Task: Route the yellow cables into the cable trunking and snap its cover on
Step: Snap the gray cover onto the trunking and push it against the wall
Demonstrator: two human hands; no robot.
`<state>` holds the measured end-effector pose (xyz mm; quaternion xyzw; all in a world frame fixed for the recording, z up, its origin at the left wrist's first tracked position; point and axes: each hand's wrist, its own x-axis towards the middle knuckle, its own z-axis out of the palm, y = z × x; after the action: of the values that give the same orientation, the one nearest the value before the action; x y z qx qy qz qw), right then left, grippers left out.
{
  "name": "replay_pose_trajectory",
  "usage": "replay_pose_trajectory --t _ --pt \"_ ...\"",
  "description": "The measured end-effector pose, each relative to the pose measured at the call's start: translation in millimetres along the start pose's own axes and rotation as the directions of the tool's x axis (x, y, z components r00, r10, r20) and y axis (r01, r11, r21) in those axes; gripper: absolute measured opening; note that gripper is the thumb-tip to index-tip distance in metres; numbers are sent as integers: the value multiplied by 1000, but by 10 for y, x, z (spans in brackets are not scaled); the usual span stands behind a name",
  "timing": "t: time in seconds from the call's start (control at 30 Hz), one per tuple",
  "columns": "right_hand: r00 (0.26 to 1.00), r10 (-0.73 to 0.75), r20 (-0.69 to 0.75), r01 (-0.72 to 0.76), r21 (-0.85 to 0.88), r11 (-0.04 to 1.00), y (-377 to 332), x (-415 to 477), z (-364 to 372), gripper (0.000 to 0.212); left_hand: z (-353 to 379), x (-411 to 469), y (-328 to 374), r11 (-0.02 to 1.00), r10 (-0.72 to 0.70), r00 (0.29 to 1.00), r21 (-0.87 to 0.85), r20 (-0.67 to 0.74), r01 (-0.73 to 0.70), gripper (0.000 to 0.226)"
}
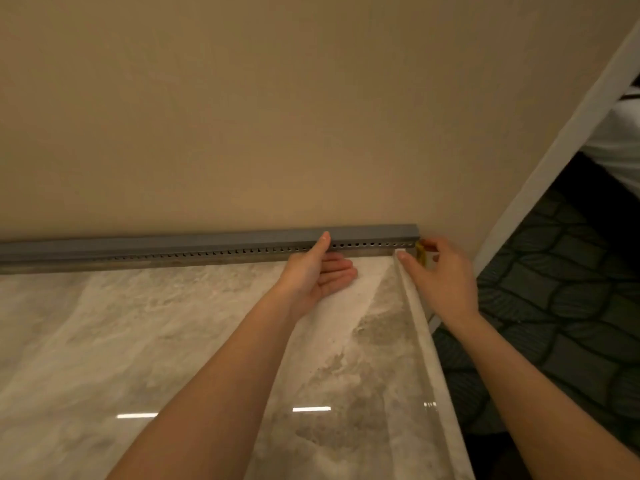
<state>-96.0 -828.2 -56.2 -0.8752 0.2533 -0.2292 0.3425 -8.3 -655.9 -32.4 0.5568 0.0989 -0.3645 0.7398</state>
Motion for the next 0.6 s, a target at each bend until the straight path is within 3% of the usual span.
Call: replay_pose_trajectory --t 0.13,0.3,0.6 --pt "988 -140 -65 118 -270 956 -13 75 29 39 41 33 -21 996 72 996 -54 -49 -75 37" --pt "971 -238 -27 214 -343 914 -38 160 13 34 71 52 -3 993 96 995 -63 -39 -99 25" --pt "985 -151 82 171 -399 901 -168 132 -19 32 85 49 -2 995 91 993 -25 -70 -93 31"
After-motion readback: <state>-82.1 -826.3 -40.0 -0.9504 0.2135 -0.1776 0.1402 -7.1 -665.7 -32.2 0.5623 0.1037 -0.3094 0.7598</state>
